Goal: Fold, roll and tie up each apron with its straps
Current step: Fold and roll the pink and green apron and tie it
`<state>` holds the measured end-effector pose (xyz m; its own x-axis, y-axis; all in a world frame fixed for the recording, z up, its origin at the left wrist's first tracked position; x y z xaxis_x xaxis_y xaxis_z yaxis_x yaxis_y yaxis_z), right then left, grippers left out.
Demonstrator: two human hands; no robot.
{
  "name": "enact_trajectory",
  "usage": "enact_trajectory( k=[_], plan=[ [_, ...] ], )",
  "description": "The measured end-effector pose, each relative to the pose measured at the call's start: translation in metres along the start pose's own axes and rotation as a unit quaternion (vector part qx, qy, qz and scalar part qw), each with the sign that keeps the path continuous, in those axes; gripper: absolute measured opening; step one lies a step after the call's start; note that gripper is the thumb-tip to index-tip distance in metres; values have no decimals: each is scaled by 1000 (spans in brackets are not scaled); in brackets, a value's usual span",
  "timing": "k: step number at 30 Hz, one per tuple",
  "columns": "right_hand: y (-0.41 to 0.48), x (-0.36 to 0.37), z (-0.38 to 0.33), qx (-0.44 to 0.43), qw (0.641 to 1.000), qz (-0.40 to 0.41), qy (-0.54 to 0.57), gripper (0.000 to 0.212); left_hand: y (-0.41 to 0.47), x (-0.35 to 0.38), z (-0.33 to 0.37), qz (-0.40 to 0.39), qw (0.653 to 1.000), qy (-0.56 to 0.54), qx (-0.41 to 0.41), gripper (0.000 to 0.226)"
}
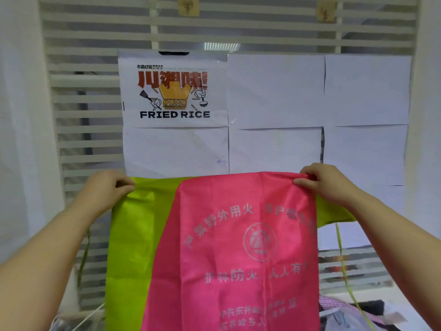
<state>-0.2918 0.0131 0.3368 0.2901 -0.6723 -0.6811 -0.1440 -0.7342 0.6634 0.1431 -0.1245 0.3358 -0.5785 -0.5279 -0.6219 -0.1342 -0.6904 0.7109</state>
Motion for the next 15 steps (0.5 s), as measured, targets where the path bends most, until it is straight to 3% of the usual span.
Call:
enact_trajectory(
  k=[3,6,10,13,15],
  plan=[
    [2,-4,2,3,1000,23,-4,22,-3,2,-3,-13,1000,-15,2,11],
    [2,-7,2,21,998,55,2,23,-4,6,-8,-16,991,-106,-78,14],
    [3,-12,-3,29,993,109,-47,23,-11,22,-15,-109,903,-333,-249,34],
    [2,-19,0,44,965,178,-188,27,-18,30,-11,-130,860,-409,-275,36],
    [2,-21,2,22,963,194,-184,29,-17,30,-10,-94,816,-493,-287,37]
  ],
)
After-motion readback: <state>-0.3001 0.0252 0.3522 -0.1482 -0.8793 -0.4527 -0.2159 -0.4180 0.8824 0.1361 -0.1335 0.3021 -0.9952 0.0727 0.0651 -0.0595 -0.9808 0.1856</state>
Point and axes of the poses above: each hand's wrist, its own y-axis towards the middle knuckle, its own x-axis out of the palm, z = x × y, the point moved 4 cm from there along y, towards the middle knuckle, and after that the axes turned 4 degrees about z, right-handed, at the moved point
